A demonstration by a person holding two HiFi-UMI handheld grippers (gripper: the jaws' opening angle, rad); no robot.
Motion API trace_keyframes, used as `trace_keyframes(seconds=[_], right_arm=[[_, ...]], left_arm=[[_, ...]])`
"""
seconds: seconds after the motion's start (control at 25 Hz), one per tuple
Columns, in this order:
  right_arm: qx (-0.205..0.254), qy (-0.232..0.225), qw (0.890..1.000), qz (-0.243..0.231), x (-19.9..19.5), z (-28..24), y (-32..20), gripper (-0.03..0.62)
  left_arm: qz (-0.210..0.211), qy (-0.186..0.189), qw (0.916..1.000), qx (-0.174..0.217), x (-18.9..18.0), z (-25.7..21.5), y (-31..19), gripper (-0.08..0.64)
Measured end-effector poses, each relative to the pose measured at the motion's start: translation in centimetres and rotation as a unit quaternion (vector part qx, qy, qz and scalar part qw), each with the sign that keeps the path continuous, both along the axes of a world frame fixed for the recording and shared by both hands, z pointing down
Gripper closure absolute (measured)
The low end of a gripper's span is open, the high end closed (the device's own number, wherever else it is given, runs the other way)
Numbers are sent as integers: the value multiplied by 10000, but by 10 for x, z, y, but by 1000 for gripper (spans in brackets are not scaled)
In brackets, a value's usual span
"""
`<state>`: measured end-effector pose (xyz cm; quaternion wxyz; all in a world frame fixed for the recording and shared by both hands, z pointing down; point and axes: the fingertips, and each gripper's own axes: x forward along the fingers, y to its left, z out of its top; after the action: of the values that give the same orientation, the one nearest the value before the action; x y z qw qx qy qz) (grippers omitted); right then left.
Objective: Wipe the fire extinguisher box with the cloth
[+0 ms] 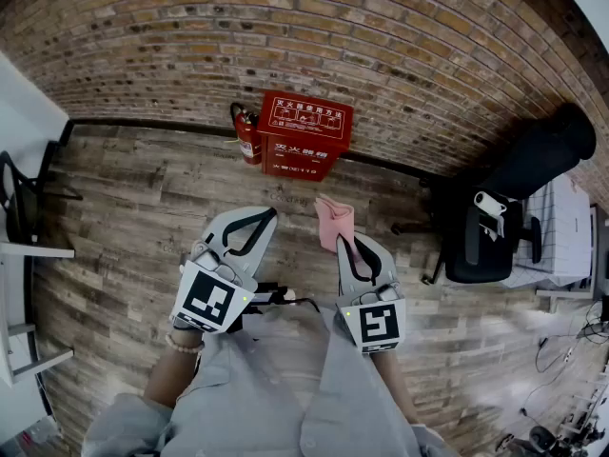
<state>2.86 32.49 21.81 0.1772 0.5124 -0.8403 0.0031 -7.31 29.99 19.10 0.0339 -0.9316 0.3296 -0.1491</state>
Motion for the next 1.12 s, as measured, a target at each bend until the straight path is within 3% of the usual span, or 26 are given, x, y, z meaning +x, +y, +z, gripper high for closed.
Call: trace_keyframes(seconds=[1.12], right_arm=[[-60,173,9997,180,15,-8,6,563]], left_arm=[[-59,203,9998,20,2,-11,7,561]])
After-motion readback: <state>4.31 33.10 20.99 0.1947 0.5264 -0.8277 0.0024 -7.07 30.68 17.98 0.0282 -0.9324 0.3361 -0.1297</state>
